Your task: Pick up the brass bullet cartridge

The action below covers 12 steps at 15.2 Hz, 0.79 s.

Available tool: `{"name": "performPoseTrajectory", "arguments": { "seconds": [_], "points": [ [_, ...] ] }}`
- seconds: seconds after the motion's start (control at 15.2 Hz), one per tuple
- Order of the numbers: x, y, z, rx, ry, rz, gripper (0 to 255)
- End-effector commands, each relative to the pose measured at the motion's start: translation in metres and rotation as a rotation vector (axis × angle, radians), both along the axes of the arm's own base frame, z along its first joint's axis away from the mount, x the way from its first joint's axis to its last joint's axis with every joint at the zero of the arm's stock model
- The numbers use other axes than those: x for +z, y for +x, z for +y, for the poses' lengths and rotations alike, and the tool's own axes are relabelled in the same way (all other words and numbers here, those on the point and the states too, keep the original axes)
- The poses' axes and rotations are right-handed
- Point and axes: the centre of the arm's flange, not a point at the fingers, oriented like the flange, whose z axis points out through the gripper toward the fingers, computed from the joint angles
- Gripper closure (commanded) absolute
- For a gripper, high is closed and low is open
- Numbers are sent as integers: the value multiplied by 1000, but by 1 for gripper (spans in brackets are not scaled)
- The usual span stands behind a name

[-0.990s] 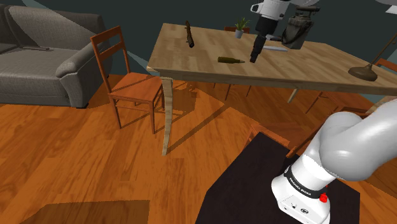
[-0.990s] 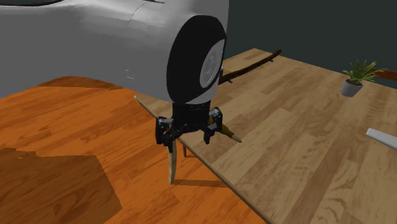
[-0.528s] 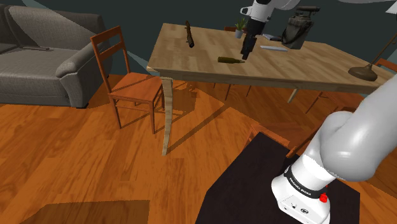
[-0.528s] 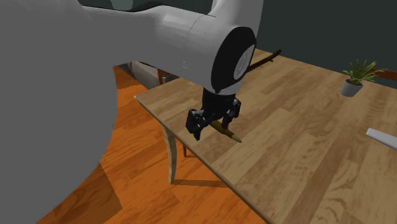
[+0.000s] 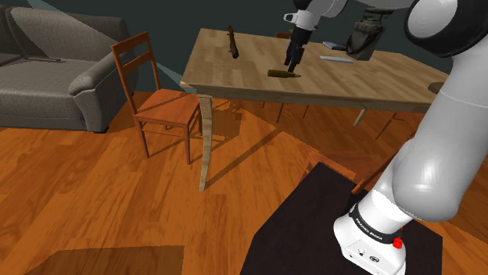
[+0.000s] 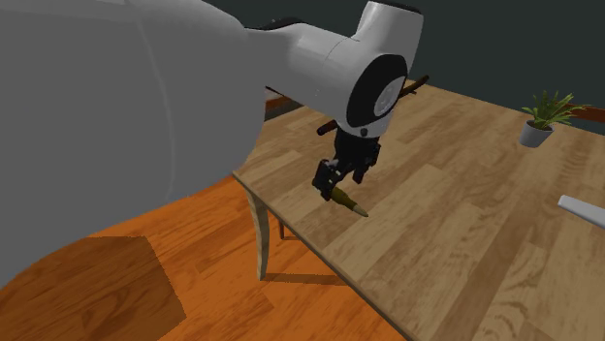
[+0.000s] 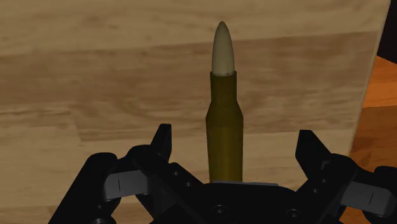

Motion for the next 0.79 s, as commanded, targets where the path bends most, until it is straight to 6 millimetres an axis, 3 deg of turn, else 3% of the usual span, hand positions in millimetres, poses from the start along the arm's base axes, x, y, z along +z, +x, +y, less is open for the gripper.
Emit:
{"name": "performPoseTrajectory", "arguments": {
  "seconds": [0.0, 0.4, 0.46, 0.73],
  "points": [
    [-10, 3, -2, 5, 0, -1, 0],
    [-34, 3, -2, 5, 0, -1, 0],
    [-34, 3, -2, 5, 0, -1, 255],
    [-35, 2, -1, 6, 0, -1, 255]
  ]
}}
